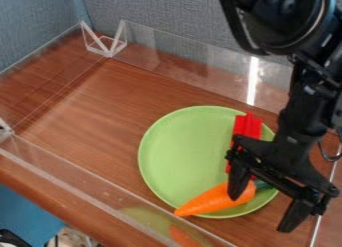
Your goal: Move the carrot from the green plate to the table
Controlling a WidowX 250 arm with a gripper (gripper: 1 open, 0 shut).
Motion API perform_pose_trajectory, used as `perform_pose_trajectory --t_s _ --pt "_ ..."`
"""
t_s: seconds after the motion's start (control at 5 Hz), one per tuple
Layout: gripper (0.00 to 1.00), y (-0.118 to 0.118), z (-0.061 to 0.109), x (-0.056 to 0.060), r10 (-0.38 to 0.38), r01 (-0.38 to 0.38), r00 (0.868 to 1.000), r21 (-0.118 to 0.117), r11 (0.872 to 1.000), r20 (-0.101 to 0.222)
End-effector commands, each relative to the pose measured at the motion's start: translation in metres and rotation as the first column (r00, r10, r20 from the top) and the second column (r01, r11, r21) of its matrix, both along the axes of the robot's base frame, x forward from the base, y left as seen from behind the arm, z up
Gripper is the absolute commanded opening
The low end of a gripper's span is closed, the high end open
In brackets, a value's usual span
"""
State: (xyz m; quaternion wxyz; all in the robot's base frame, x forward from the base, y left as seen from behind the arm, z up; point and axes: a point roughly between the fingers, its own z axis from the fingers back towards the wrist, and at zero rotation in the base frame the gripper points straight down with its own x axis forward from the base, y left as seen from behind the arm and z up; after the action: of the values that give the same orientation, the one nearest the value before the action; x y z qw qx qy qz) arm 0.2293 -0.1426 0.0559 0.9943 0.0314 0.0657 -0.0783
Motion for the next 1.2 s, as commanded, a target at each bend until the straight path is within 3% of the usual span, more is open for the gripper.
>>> perform_pose_trajectory --t_s 0.0,0.4,0.8,1.0 --pt "1.00 0.000 0.020 0.002 -0.051 0.054 0.996 -0.034 0.998 0.070" --pt "1.00 0.021 0.027 0.009 -0.114 0.118 0.989 -0.041 0.992 0.096" --pt "1.00 0.028 0.036 0.008 -0.175 0.181 0.979 -0.049 0.982 0.108" --pt "1.00 0.012 0.023 0.007 -0.228 0.235 0.967 -0.050 0.971 0.112"
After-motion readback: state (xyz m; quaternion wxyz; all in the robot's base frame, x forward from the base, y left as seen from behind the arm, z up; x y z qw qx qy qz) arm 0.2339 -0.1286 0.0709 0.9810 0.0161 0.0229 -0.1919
